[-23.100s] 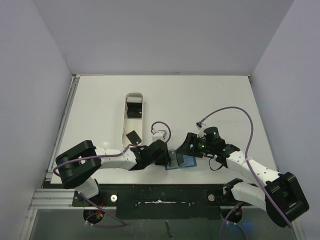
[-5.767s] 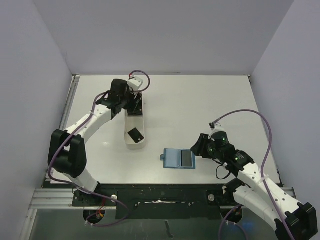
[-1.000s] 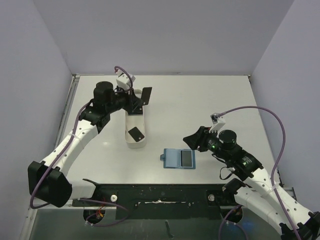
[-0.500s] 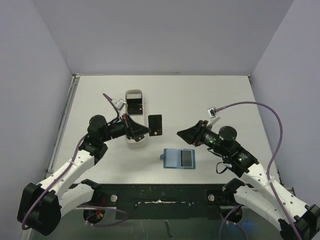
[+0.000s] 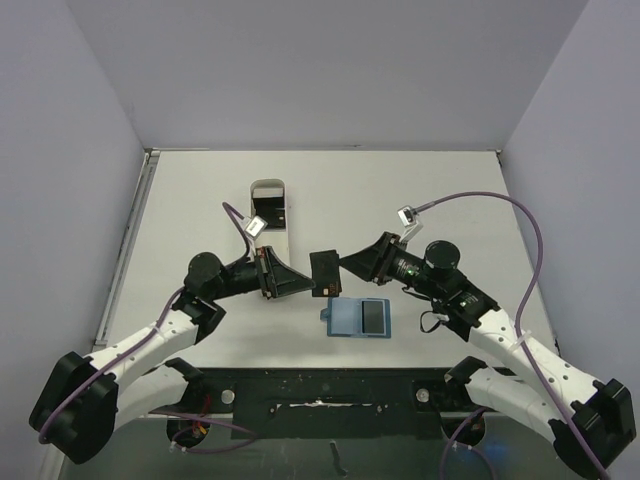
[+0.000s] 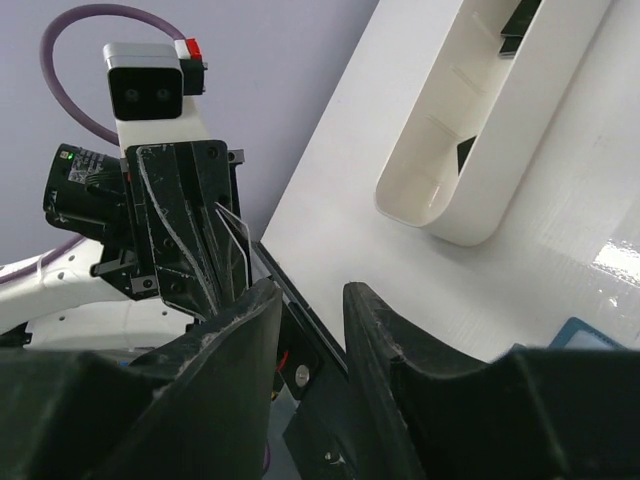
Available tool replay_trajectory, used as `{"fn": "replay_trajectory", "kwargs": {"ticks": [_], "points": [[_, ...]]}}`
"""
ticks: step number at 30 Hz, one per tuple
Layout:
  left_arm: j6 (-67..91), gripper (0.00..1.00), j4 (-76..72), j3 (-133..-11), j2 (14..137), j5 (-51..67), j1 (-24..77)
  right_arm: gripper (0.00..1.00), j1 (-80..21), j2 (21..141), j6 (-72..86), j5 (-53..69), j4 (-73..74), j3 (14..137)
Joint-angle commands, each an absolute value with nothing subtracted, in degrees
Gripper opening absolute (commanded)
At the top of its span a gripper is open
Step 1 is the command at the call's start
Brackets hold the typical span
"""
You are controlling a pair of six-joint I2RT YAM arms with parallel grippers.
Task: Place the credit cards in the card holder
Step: Pick up the credit card from the storage box.
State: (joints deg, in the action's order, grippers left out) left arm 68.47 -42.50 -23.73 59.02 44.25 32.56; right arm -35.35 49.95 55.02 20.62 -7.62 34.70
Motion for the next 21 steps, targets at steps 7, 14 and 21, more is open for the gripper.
{"fn": "replay_trajectory", "kwargs": {"ticks": [7, 14, 21], "points": [[70.55, 0.00, -50.11, -22.87, 59.49, 44.99, 32.83, 0.31, -35.95, 50.68, 58.04, 24.97, -16.94, 35.69], [70.58, 0.00, -50.63, -21.61, 59.58, 44.41, 32.83, 0.43, -36.02, 46.45, 57.15, 22.00, -12.83, 34.98], [73.78, 0.00, -57.21, -20.25, 62.06, 45.23, 33.00, 0.46, -35.96, 48.27, 57.32, 23.42, -14.95, 34.62]]}}
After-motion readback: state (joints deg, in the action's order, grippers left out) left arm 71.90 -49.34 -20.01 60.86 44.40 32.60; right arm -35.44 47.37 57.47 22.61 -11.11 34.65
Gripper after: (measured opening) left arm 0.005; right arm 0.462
